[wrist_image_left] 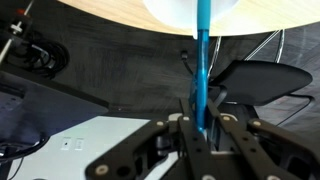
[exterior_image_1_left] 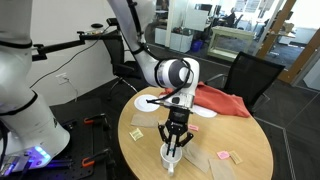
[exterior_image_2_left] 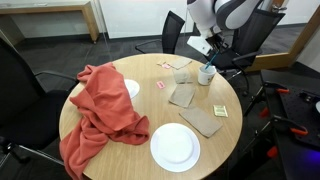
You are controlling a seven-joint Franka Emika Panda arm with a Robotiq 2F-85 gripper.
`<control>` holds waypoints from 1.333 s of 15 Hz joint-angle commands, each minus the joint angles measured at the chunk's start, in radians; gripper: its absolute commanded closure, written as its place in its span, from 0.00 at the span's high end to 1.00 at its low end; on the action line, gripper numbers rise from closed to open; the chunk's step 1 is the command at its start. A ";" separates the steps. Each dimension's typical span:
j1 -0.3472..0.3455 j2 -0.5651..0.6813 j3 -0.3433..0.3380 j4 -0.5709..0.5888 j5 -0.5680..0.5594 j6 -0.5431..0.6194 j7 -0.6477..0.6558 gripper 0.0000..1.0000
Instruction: Take the pen out of the cup and put it on the table
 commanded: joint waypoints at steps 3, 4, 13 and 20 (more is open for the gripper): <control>-0.022 -0.263 0.050 -0.134 -0.104 -0.054 -0.023 0.04; -0.028 -0.289 0.066 -0.143 -0.115 -0.045 -0.028 0.04; -0.021 -0.285 0.228 -0.130 -0.069 0.142 -0.153 0.04; 0.004 -0.168 0.273 -0.083 -0.060 0.346 -0.229 0.04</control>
